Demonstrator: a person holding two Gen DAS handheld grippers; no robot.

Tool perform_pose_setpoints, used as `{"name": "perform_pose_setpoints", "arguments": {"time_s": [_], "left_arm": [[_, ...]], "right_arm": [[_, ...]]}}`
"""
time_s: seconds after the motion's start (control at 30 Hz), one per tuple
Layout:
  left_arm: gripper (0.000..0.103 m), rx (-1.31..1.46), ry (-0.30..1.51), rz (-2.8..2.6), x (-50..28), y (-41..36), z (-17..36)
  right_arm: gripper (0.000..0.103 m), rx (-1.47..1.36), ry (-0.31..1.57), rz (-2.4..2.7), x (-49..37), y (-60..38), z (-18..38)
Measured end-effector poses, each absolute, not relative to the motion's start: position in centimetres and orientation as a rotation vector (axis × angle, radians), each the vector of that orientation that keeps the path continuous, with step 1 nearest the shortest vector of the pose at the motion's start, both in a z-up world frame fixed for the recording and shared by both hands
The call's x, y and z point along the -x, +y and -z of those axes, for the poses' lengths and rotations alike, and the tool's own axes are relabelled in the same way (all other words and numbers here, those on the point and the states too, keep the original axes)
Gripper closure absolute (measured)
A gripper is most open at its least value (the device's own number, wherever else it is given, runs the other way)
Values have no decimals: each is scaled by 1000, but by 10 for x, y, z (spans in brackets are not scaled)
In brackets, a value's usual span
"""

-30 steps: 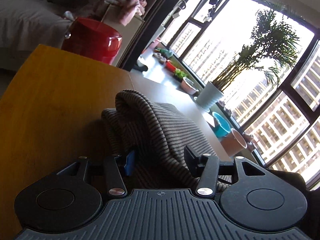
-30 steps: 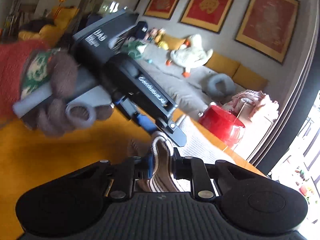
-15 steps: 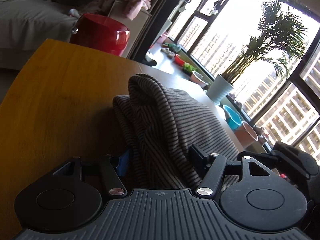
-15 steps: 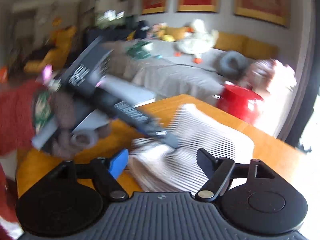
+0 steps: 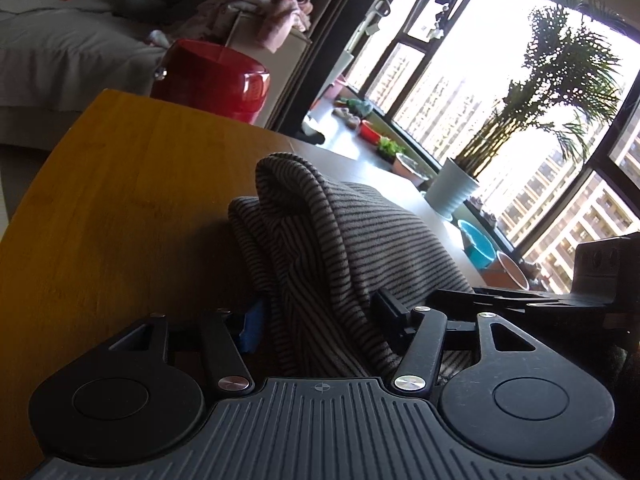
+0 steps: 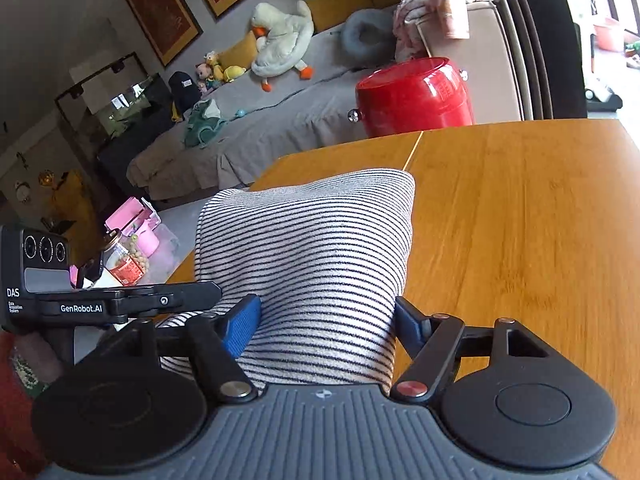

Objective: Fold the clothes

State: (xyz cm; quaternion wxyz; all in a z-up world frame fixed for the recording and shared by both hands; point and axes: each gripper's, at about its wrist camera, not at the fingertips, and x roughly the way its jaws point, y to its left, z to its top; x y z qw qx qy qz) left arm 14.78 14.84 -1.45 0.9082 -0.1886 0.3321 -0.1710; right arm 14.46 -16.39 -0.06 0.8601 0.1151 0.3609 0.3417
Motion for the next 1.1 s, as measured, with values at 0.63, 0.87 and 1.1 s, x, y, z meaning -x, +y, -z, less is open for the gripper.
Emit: {"name": "perform_pose_setpoints", "arguments": {"time_s": [0.63, 0.87, 1.1], "left_arm": [[33, 502, 573, 143, -208, 226, 25], [29, 505, 565, 144, -206, 228, 27], [31, 513, 569, 146, -200, 225, 20]], "right_arm": [[26, -282, 700, -778, -260, -79, 22], [23, -296, 694, -761, -258, -82, 23], [22, -317, 680, -746, -252, -89, 23]]}}
